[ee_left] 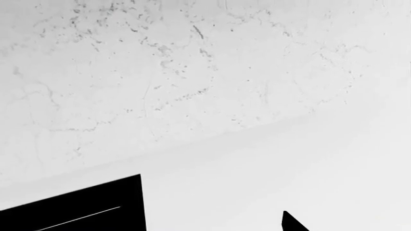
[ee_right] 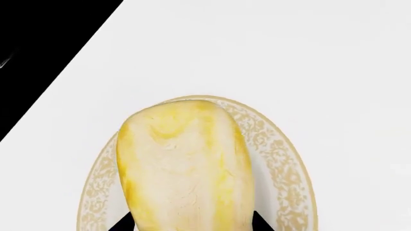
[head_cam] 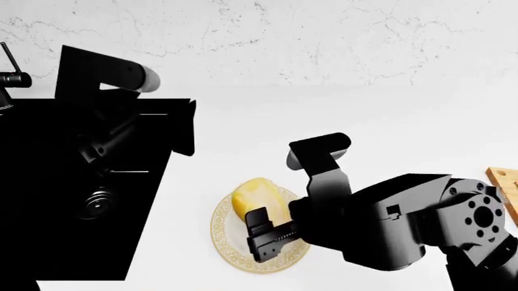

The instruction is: Pick the chicken breast from the plate and place it on the cutting board. Then pick the condiment bottle from the cabinet and place it next to the cutting board.

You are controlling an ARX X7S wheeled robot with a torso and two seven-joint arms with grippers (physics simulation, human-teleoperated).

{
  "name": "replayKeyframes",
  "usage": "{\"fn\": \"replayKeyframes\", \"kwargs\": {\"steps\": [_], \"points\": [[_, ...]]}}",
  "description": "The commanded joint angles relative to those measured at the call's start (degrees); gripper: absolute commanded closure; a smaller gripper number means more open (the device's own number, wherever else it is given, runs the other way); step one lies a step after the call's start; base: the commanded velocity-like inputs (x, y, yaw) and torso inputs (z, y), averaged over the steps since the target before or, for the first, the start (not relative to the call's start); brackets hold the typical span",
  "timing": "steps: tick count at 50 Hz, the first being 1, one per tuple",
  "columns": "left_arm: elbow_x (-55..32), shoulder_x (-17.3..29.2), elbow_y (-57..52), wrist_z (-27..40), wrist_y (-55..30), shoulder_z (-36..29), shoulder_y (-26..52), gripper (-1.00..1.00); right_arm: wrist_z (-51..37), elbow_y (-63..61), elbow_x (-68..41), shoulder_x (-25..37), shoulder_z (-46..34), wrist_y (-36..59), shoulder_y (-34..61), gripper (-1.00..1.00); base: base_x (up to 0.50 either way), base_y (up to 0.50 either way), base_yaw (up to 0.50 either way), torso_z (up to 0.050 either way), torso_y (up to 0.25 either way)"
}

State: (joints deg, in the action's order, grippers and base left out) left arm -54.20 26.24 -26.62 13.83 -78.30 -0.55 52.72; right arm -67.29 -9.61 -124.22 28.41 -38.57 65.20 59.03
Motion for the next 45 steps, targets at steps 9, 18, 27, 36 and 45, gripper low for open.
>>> {"fn": "replayKeyframes", "kwargs": {"steps": [9, 18, 27, 36, 45], "points": [[-1.54, 0.36, 0.00, 1.06, -0.07, 0.32, 0.44, -1.00, -2.19, -0.94, -3.03, 0.97, -0.71, 0.77, 6.79, 1.00, 0.00, 0.00, 0.00, 0.000, 0.000], [-1.98, 0.65, -0.07, 1.49, 0.02, 0.41, 0.30, -1.00, -6.60, -5.54, -6.48, 5.59, 0.52, -2.18, 7.12, 1.00, 0.00, 0.00, 0.00, 0.000, 0.000], [-2.29, 0.57, -0.10, 2.09, 0.10, 0.09, 0.29, -1.00, -10.95, -11.44, -9.77, 11.87, 2.72, -6.00, 5.98, 1.00, 0.00, 0.00, 0.00, 0.000, 0.000], [-2.68, 0.36, -0.12, 2.51, 0.29, -0.31, 0.13, -1.00, -13.62, -16.09, -12.10, 18.29, 5.09, -9.04, 4.49, 1.00, 0.00, 0.00, 0.00, 0.000, 0.000], [-2.93, 0.52, -0.06, 2.78, 0.60, -0.59, -0.06, -1.00, -14.25, -18.12, -12.48, 23.94, 7.42, -10.62, 3.22, 1.00, 0.00, 0.00, 0.00, 0.000, 0.000]]}}
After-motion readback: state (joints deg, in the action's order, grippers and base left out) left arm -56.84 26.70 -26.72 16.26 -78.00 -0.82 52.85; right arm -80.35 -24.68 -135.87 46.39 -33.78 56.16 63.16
